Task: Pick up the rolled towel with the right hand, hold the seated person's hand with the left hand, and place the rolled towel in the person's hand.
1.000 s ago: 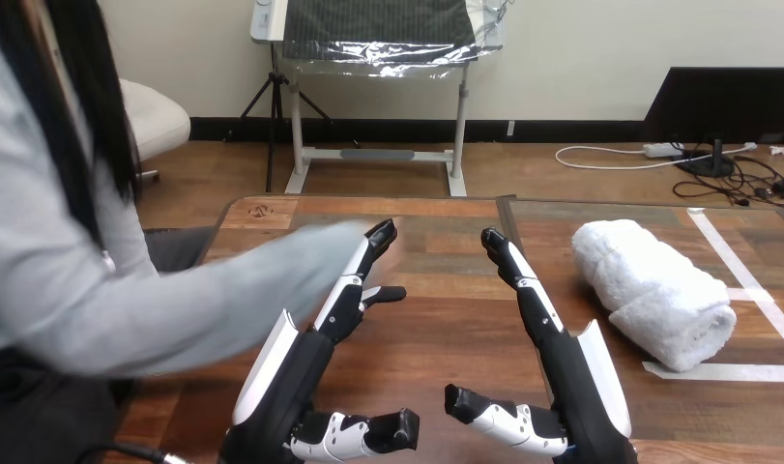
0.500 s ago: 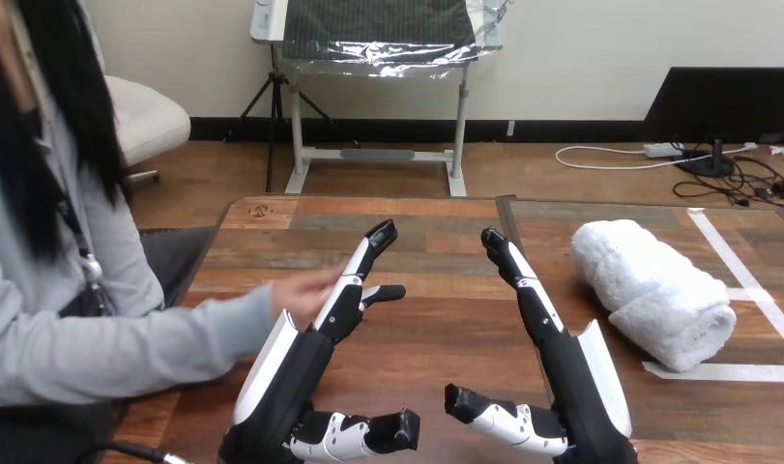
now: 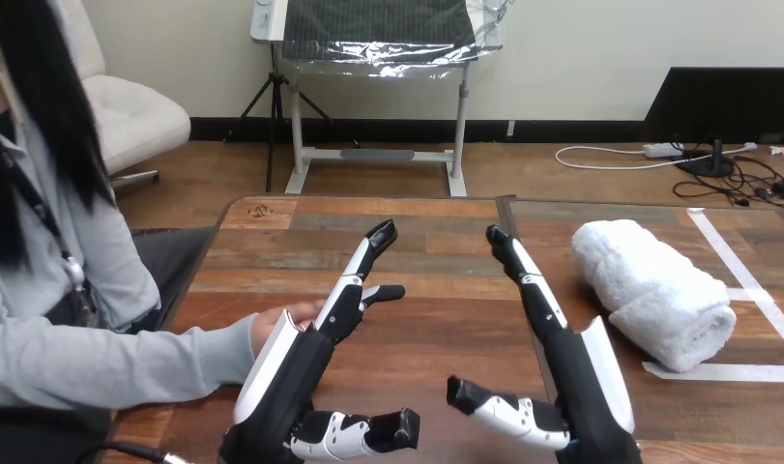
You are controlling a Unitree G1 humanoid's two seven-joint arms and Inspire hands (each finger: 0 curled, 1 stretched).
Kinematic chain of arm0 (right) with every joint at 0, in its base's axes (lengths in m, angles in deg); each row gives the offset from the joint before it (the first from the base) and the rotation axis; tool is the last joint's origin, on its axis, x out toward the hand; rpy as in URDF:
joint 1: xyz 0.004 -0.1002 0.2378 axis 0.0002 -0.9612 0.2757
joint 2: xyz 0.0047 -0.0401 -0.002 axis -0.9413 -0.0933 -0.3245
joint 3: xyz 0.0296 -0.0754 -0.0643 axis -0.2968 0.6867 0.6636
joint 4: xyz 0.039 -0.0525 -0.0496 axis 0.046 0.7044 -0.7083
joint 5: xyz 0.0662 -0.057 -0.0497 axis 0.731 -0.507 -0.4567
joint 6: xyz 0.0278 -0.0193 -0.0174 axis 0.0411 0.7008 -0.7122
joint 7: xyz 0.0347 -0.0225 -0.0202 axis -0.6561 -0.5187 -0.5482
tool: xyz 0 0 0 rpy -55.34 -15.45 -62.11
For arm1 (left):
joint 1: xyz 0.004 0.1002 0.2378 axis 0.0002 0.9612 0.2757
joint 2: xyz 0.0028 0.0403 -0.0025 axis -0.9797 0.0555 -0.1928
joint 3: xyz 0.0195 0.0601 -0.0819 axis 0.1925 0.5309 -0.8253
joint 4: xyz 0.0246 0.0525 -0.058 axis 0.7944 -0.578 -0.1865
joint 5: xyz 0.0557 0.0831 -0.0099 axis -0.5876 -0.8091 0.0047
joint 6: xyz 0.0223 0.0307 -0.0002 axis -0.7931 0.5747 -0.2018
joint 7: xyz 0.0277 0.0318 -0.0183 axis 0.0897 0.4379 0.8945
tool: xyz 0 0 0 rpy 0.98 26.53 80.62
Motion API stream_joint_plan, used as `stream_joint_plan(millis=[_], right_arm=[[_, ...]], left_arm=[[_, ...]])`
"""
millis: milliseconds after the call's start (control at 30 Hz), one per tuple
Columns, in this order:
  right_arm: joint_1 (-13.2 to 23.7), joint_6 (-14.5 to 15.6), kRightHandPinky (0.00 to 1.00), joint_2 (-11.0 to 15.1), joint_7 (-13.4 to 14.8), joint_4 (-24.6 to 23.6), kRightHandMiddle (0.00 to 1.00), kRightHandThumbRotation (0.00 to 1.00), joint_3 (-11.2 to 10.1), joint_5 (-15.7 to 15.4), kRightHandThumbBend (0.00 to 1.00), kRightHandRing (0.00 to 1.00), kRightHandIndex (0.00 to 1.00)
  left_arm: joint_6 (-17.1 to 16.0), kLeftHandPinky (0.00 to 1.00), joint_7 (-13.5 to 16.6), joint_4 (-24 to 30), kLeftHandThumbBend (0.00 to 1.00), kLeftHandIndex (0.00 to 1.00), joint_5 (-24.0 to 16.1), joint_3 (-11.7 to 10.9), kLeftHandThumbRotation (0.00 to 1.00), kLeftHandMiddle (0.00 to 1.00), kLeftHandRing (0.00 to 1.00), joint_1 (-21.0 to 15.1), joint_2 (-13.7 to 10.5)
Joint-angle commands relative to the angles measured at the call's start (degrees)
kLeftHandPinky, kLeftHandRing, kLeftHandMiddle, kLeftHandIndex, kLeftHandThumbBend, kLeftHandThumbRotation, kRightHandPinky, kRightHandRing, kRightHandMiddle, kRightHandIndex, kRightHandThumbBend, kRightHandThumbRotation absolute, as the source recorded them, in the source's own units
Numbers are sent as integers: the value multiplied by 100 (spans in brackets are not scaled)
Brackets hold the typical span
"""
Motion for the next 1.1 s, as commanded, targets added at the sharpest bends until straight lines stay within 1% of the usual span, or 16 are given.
stream_joint_plan(millis=[0, 133, 333, 433, 633, 733, 933, 1067], right_arm=[[486, 173, 93, 100, 266, -348, 93, 72, -297, -42, 96, 93, 95], [582, 220, 92, 156, 275, -346, 92, 72, -356, 62, 95, 92, 95], [737, 370, 89, 295, 430, -393, 92, 74, -524, -15, 93, 91, 95], [812, 427, 88, 357, 405, -401, 93, 75, -580, 75, 93, 91, 95], [995, 472, 87, 479, 488, -325, 92, 74, -709, 142, 92, 90, 95], [1088, 520, 87, 549, 515, -285, 92, 74, -778, 162, 91, 90, 96], [1257, 681, 88, 696, 511, -232, 92, 74, -885, 258, 93, 90, 96], [1362, 753, 89, 787, 394, -216, 92, 74, -945, 449, 95, 90, 95]], left_arm=[[23, 84, -7, 271, 100, 100, 109, -24, 78, 100, 100, -240, 32], [41, 84, -25, 270, 100, 100, 140, -9, 78, 100, 100, -244, 37], [76, 85, -75, 275, 100, 100, 223, 13, 78, 100, 100, -238, 52], [82, 86, -119, 274, 100, 100, 285, 33, 78, 100, 100, -239, 56], [86, 87, -113, 312, 100, 100, 240, -3, 77, 100, 100, -219, 69], [51, 87, -51, 320, 100, 100, 123, -62, 77, 100, 100, -214, 80], [43, 88, -12, 335, 100, 100, 103, -90, 77, 100, 100, -186, 119], [72, 89, -28, 363, 100, 100, 155, -75, 77, 100, 100, -162, 126]])
